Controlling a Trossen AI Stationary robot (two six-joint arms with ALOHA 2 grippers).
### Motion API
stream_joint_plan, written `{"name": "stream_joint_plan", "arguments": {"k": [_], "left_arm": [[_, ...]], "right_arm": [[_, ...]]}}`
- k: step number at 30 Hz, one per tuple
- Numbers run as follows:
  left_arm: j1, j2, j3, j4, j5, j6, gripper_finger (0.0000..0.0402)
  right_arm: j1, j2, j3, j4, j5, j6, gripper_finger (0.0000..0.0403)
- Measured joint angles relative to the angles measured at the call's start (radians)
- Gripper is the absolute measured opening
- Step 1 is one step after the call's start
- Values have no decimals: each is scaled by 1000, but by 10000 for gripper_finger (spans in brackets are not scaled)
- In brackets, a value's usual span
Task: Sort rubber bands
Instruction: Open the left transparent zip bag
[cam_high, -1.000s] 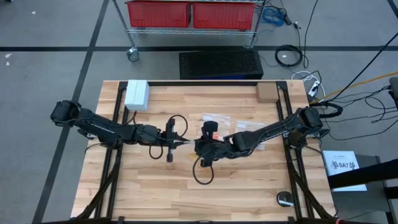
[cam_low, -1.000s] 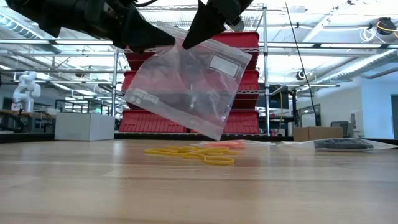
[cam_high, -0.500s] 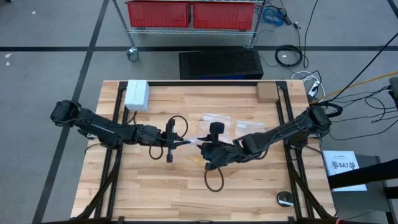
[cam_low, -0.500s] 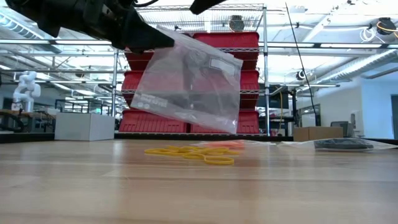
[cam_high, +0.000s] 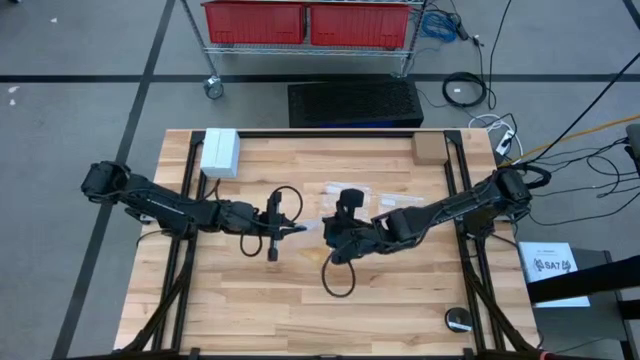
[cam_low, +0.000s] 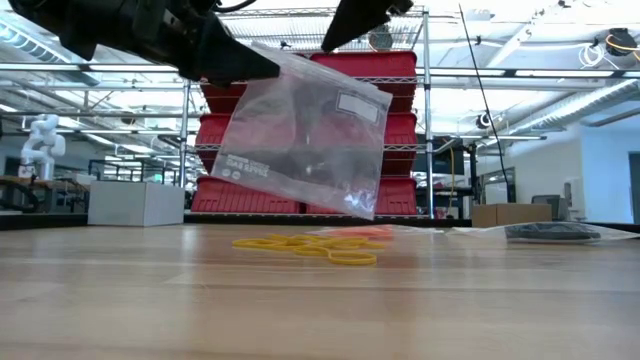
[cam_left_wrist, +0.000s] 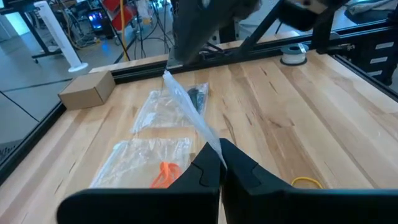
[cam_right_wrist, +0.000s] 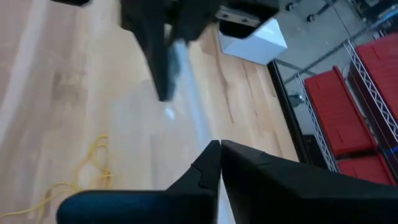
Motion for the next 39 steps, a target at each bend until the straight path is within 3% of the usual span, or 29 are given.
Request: {"name": "stream_joint_plan", "arguments": {"k": [15, 20, 25, 32, 39], "left_arm": [[0, 0, 0, -14, 4, 0, 0], [0, 0, 0, -15, 4, 0, 0], [0, 0, 0, -19, 4, 0, 0], [0, 0, -1, -19, 4, 0, 0], [0, 0, -1, -20, 4, 0, 0]], "right_arm": [[-46, 42, -1, -16, -135, 12, 0], [-43, 42, -1, -14, -138, 12, 0], [-44, 41, -1, 1, -26, 4, 0], [-52, 41, -1, 0, -38, 4, 0], [-51, 41, -1, -2, -117, 9, 0]]}}
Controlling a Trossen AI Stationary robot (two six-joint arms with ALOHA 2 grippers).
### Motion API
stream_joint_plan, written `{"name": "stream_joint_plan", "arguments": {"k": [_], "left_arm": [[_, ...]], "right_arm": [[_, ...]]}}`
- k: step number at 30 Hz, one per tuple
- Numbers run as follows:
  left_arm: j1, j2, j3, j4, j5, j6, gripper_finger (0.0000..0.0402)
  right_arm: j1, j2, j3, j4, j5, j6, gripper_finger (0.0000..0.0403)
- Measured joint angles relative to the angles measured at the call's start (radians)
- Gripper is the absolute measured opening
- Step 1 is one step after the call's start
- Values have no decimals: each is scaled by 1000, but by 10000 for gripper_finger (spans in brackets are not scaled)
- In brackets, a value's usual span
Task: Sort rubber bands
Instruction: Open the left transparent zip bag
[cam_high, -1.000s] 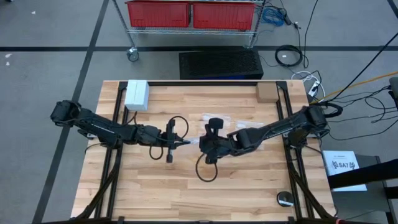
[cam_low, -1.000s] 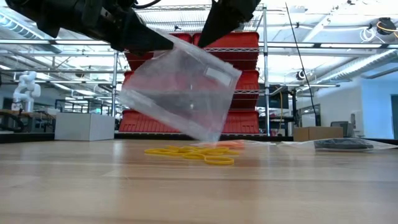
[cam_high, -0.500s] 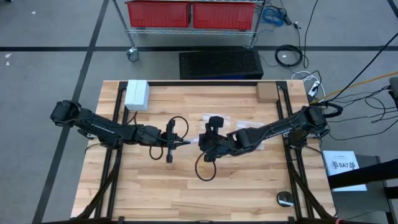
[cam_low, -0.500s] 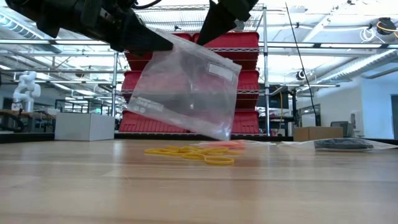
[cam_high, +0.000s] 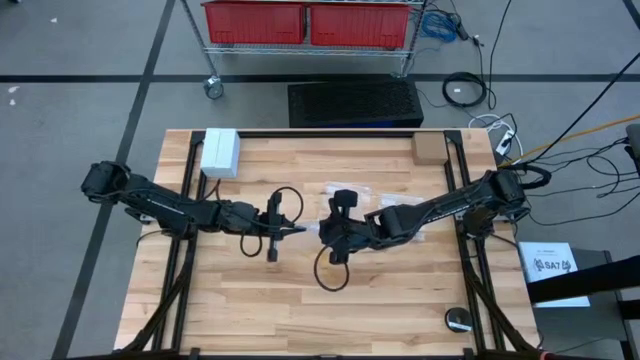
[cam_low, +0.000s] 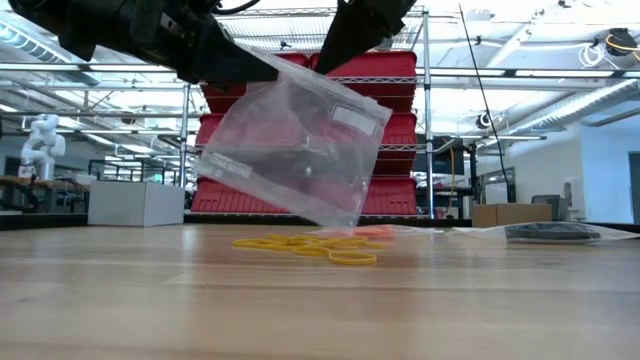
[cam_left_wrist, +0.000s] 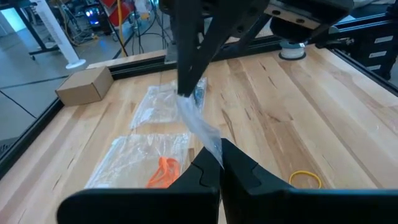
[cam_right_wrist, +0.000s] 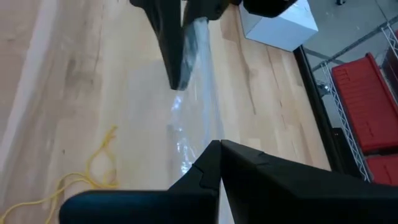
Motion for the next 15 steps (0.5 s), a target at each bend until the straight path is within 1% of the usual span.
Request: {"name": "stream_joint_plan", "arguments": {"k": [6, 10, 15], "left_arm": [[0, 0, 0, -3, 0, 0, 0], [0, 0, 0, -3, 0, 0, 0], [0, 0, 0, -3, 0, 0, 0]], "right_arm": [[-8, 0, 0, -21, -2, 21, 0], [-10, 0, 0, -27, -80, 33, 0], [-15, 0, 0, -22, -101, 46, 0]]}}
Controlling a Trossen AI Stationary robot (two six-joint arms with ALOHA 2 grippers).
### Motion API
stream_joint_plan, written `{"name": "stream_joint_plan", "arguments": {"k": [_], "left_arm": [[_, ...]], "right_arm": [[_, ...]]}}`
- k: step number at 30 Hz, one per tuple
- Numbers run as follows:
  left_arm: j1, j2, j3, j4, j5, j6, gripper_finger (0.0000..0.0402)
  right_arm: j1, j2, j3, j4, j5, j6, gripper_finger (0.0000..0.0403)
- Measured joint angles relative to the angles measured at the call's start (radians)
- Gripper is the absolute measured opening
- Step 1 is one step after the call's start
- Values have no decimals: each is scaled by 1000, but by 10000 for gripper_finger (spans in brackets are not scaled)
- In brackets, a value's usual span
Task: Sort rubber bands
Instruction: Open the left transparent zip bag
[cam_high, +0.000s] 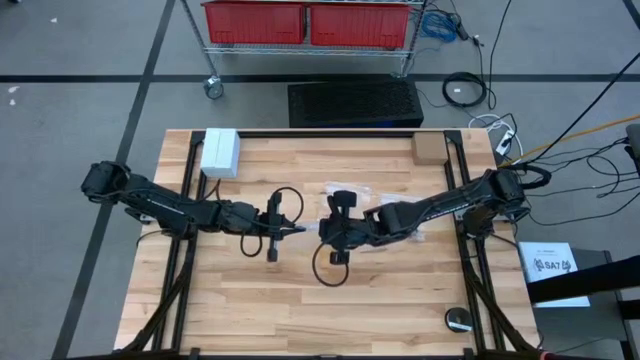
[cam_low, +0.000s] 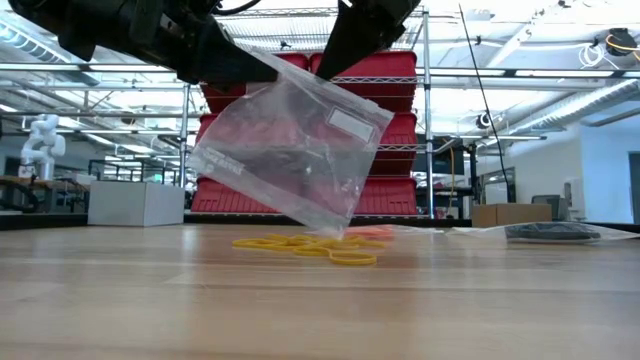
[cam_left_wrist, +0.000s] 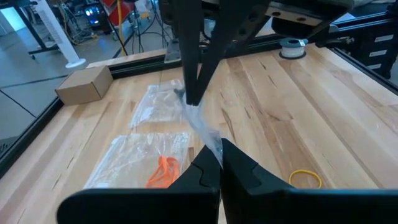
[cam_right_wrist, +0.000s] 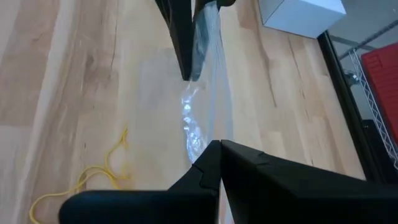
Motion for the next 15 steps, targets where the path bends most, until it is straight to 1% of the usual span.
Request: {"name": "stream_joint_plan", "arguments": {"k": [7, 11, 13, 15], "left_arm": [[0, 0, 0, -1, 0, 0, 0], [0, 0, 0, -5, 0, 0, 0], [0, 0, 0, -6, 0, 0, 0], [0, 0, 0, -15, 0, 0, 0]], "right_arm": [[-27, 17, 1, -1, 18, 24, 0], [-48, 51, 1, 1, -97, 11, 0], [-50, 64, 1, 3, -131, -8, 0], [-52, 69, 0, 13, -137, -24, 0]]}}
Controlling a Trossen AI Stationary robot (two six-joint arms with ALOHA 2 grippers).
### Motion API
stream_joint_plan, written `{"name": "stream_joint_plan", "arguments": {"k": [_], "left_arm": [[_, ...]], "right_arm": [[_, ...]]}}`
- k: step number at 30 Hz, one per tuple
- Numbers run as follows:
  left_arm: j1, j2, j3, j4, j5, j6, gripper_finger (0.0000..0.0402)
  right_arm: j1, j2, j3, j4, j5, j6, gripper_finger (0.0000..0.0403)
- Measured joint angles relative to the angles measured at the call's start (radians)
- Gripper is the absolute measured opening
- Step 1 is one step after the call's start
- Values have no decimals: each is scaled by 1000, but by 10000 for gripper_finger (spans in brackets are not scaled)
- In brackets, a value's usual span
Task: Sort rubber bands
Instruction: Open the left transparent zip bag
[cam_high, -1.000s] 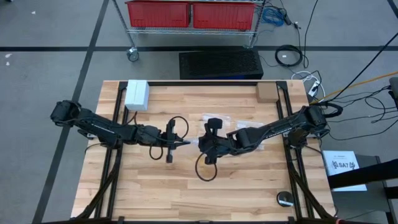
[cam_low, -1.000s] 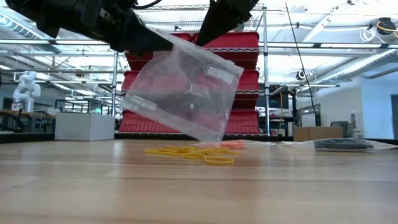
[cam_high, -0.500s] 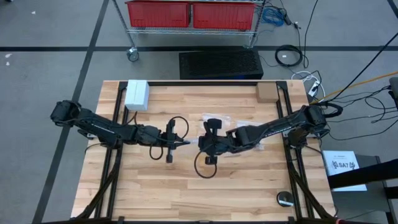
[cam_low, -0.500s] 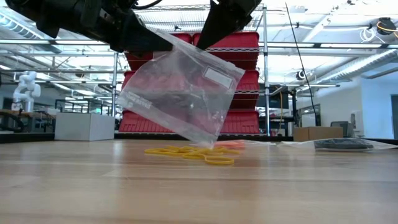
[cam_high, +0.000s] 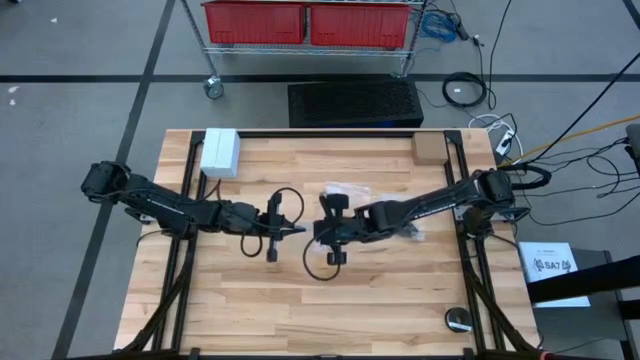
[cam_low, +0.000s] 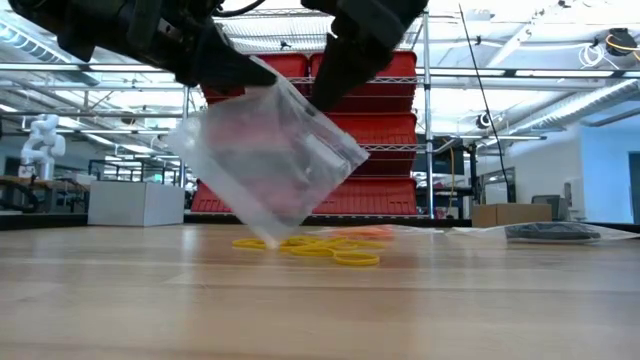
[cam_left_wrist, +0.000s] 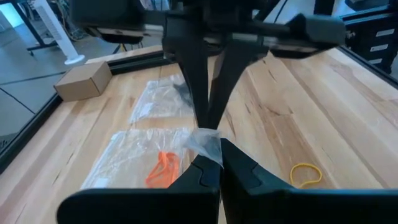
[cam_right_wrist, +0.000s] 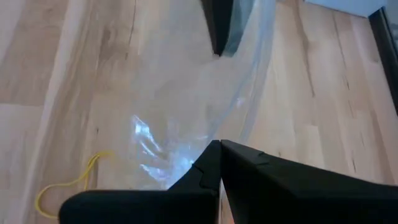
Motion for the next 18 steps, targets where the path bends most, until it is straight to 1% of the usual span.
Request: {"name": "stream_joint_plan", "arguments": {"k": [5, 8, 10, 14, 16, 18], "left_arm": [[0, 0, 0, -10, 0, 0, 0], [0, 0, 0, -17, 0, 0, 0], [0, 0, 0, -28, 0, 0, 0], [0, 0, 0, -46, 0, 0, 0], [0, 0, 0, -48, 0, 0, 0], [0, 0, 0, -52, 0, 0, 0]], "right_arm": [[6, -13, 0, 63, -47, -6, 0], [10, -14, 0, 76, -52, -4, 0], [8, -14, 0, 74, -39, 22, 0], [-5, -14, 0, 21, 68, 78, 0], [-8, -14, 0, 19, 72, 84, 0], [-7, -11, 0, 23, 21, 71, 0]]}}
